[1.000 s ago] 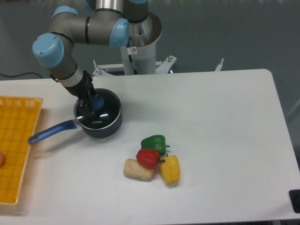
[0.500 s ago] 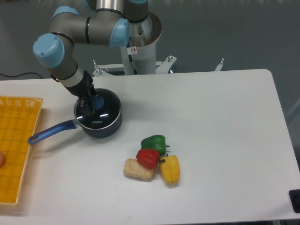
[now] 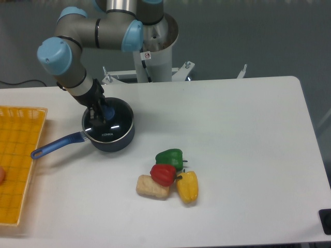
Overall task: Open the lid
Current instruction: 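Close the gripper around the blue lid knob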
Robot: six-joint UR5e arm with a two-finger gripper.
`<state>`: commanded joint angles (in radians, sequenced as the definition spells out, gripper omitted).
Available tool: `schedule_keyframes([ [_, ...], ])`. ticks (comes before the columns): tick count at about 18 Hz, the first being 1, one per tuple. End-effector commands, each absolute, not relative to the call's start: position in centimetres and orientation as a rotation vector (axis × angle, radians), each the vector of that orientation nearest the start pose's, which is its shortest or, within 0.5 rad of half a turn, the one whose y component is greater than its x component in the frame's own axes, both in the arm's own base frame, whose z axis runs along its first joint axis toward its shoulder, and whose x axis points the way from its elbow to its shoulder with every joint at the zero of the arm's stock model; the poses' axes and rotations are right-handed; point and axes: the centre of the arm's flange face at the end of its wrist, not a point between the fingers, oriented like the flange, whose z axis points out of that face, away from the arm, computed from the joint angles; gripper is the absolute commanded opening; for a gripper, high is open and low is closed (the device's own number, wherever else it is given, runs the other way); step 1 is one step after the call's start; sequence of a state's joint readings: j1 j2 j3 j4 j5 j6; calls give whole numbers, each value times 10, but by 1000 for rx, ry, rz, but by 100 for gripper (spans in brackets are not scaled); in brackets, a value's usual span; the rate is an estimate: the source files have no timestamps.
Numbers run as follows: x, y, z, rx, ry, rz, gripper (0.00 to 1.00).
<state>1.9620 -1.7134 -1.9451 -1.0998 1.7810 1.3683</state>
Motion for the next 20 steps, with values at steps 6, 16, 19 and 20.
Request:
schedule_keyframes([
  [6, -87, 503, 292, -2941, 1565, 159, 61],
  [16, -105, 510, 315, -2988, 1453, 151, 59],
  [19, -115, 511, 320, -2996, 1422, 149, 59],
  [20, -118, 511, 324, -2994, 1406, 147, 59],
])
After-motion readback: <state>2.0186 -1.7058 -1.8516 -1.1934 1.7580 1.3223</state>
